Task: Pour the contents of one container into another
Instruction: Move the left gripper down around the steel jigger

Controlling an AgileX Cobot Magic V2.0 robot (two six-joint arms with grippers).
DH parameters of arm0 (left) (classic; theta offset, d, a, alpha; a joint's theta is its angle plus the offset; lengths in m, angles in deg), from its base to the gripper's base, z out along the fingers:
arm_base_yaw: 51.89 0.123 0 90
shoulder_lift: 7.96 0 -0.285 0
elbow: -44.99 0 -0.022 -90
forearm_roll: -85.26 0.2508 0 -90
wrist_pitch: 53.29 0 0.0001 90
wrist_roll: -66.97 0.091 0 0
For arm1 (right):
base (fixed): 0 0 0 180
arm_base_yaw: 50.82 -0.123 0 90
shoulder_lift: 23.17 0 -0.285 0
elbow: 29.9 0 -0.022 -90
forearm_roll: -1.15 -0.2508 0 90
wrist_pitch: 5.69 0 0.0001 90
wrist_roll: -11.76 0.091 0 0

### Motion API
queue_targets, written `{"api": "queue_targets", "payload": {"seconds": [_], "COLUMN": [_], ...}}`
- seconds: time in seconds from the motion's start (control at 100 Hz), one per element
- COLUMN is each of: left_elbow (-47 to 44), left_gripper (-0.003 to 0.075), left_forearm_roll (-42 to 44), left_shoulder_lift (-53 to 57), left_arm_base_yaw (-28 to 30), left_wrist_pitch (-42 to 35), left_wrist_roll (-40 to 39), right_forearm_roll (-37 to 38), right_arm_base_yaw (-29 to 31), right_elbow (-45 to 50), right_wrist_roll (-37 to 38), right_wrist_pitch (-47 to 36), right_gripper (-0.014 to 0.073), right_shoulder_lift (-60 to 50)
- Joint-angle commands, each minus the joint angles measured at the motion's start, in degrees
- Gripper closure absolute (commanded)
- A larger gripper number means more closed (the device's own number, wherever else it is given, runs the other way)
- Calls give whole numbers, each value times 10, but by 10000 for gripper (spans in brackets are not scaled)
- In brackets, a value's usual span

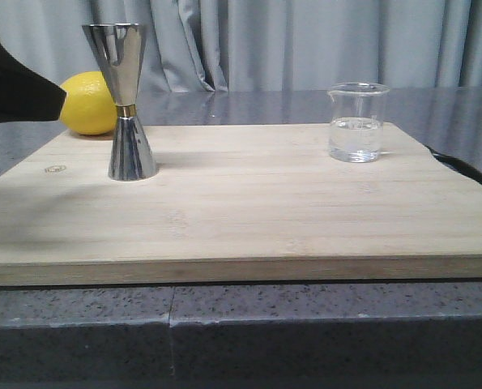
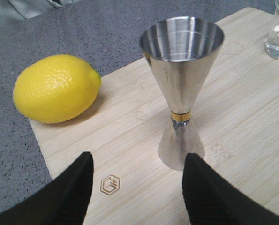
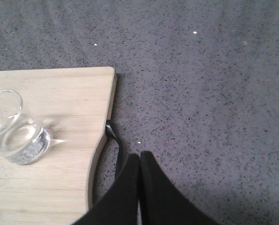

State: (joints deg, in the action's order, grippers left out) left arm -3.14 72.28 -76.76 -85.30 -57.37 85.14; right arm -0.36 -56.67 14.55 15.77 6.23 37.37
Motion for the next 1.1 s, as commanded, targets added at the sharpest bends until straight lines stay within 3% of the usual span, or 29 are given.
{"api": "queue_targets", "payload": {"seconds": [0.0, 0.58, 1.09], "left_elbow": [15, 15, 15], "left_gripper": [289, 289, 289], "left_forearm_roll": [-43, -65, -64], "left_shoulder_lift": [2, -95, -179], "left_arm_base_yaw": [-7, -95, -99], "left_wrist_pitch": [-40, -224, -348], "left_wrist_roll": [-8, -9, -54], "right_forearm_roll": [6, 6, 8], "right_arm_base_yaw": [-1, -1, -1], "right_elbow": [-19, -19, -19], "right_wrist_roll": [-3, -3, -3], "right_wrist_pitch": [-43, -50, -67], "right_gripper": [666, 666, 666], "right_shoulder_lift": [-2, -2, -2]}}
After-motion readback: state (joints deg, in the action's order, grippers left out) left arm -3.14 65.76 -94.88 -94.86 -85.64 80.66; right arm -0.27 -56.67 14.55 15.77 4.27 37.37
